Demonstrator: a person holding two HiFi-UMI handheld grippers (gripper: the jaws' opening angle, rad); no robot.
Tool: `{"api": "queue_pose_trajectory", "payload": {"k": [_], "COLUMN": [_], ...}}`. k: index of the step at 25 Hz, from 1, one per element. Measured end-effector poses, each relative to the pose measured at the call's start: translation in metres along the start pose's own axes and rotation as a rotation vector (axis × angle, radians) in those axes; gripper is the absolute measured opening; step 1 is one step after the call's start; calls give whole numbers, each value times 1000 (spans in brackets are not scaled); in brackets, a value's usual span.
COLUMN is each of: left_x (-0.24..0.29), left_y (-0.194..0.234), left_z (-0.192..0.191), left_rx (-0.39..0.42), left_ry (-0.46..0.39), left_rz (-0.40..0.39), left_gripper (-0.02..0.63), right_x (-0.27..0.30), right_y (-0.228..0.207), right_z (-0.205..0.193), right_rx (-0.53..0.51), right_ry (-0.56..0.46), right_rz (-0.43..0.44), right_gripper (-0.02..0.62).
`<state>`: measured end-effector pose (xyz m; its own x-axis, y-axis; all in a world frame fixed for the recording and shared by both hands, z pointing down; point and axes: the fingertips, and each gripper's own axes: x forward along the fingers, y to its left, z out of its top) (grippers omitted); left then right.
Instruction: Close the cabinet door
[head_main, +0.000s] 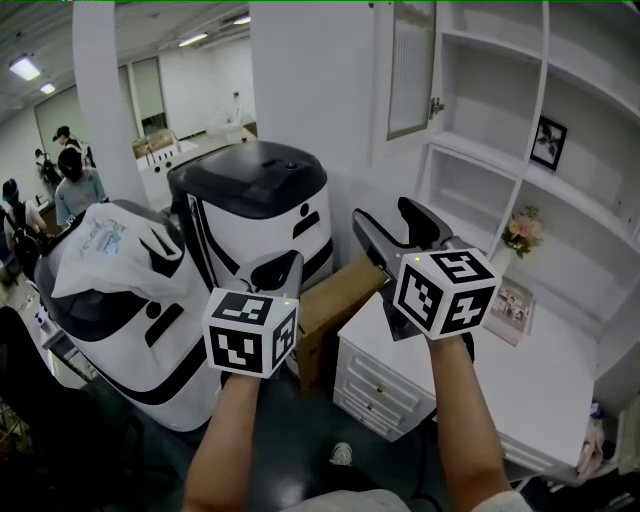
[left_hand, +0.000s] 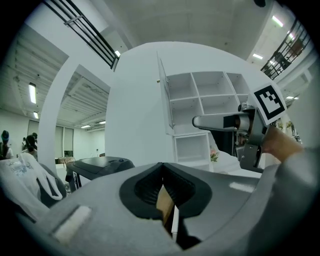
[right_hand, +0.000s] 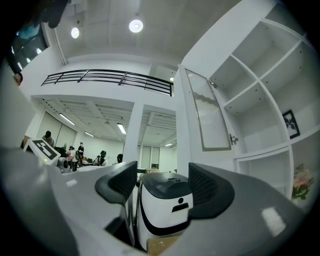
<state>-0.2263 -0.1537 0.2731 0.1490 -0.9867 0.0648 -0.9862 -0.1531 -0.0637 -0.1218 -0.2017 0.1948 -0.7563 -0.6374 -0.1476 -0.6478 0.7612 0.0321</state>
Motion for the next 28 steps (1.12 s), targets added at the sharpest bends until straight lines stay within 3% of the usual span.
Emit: {"api": "queue_pose_trajectory", "payload": {"k": [18, 28], "left_x": [138, 182], "left_y": [43, 55], "left_z": [29, 44], "left_rx": [1, 7], "left_ry": [-41, -57], "left_rz": [-17, -5], "left_gripper": [2, 2], "right_x": [112, 146], "right_y": [-92, -115], "right_z": [10, 27], "right_rx": [-52, -67], "right_ry": [-43, -82], "right_rz": [-26, -20], "right_gripper": [304, 302]}}
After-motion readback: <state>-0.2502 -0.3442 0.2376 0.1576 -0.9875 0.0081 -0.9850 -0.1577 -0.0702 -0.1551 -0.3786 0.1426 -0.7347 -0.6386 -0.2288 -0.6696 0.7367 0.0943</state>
